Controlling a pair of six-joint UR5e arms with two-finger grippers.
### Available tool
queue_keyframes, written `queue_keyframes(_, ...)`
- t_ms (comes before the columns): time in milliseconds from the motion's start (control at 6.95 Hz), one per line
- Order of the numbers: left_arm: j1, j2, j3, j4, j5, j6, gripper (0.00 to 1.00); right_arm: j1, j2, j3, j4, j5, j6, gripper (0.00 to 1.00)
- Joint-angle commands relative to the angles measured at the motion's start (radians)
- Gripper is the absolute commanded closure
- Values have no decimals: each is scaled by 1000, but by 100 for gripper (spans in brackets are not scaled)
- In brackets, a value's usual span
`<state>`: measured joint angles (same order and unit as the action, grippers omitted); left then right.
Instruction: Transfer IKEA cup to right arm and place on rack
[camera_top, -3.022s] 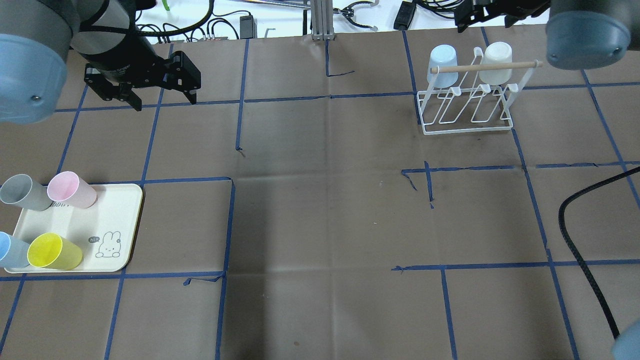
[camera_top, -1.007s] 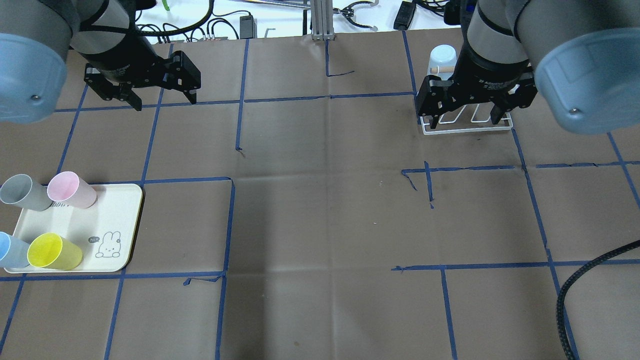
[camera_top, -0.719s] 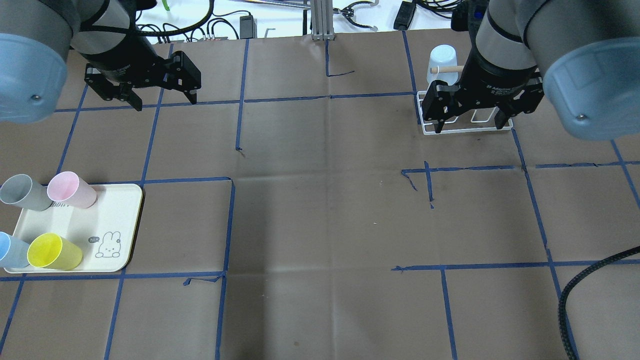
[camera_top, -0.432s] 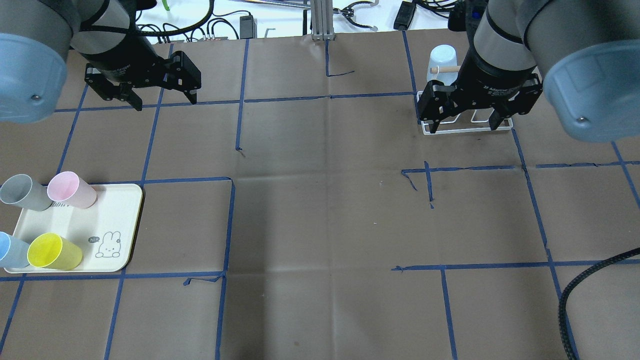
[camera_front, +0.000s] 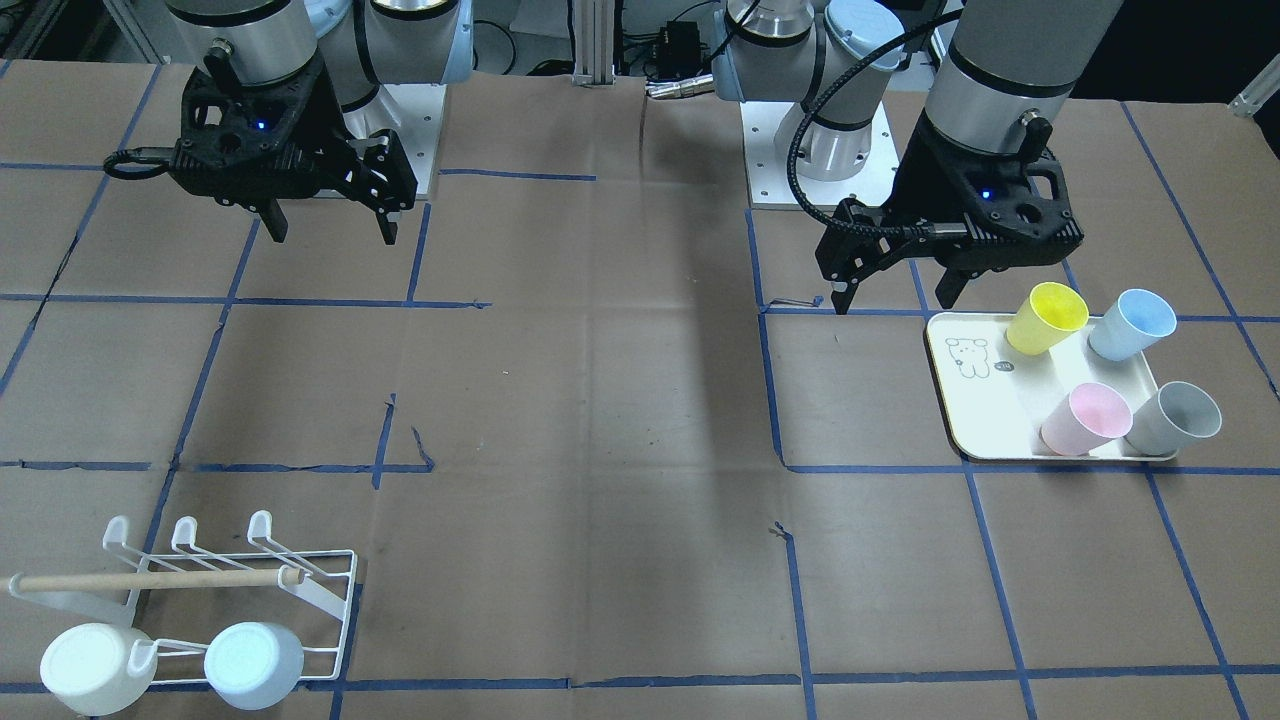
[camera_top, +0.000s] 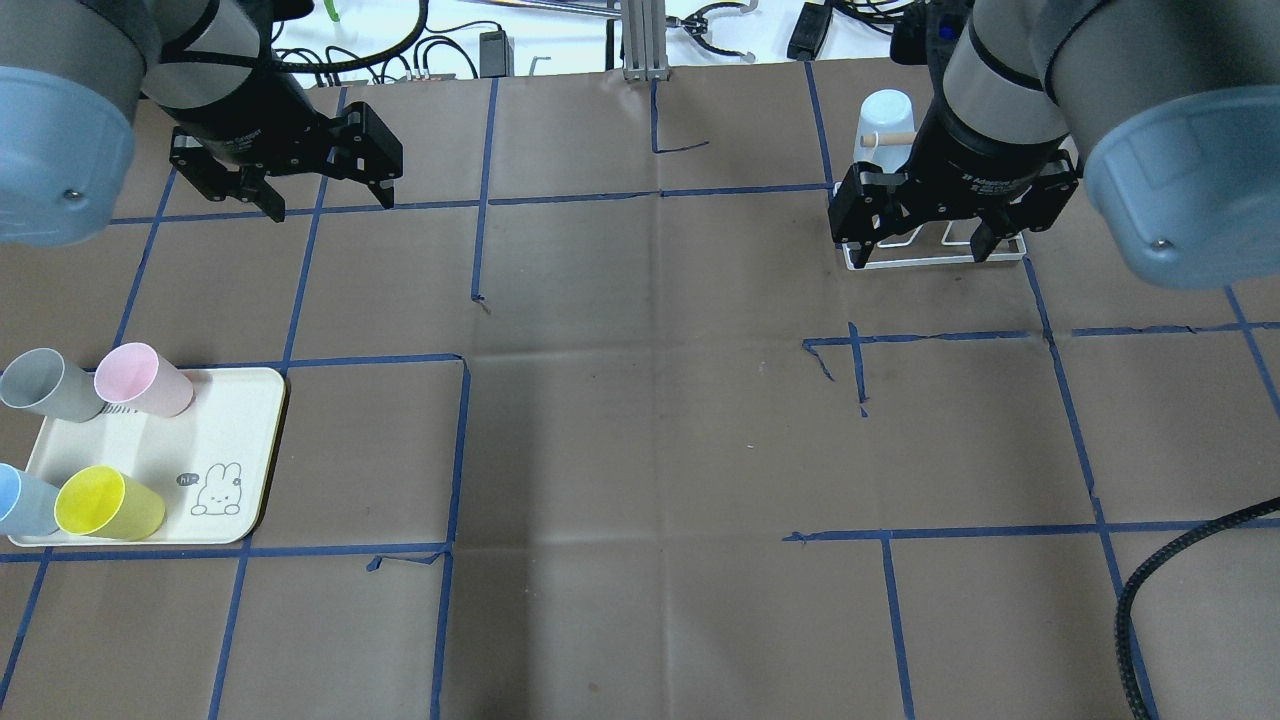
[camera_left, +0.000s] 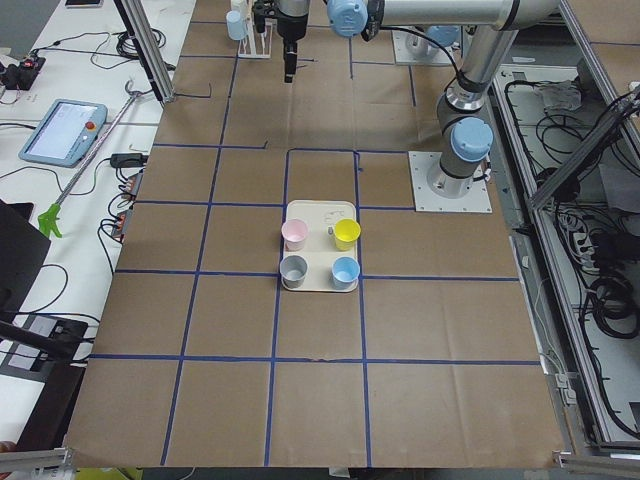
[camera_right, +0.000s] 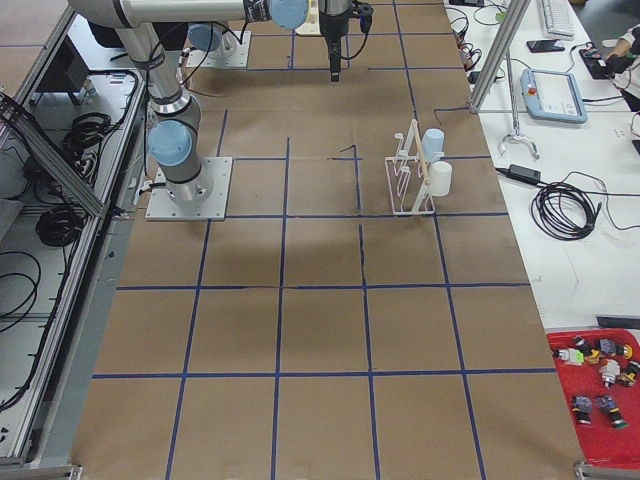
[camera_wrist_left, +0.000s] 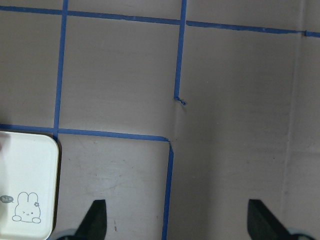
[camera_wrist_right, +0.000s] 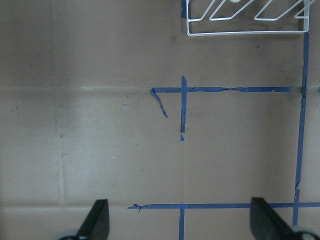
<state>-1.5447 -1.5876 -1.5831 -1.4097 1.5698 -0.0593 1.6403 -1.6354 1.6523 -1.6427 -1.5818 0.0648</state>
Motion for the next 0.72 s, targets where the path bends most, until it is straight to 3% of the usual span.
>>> queue_keyframes(0,0,0,2,0,0,-1,0,1,0,0,0,0,1,0)
queue_keyframes(576,0,0,2,0,0,-1,0,0,-1,-3,-2,0,7,0)
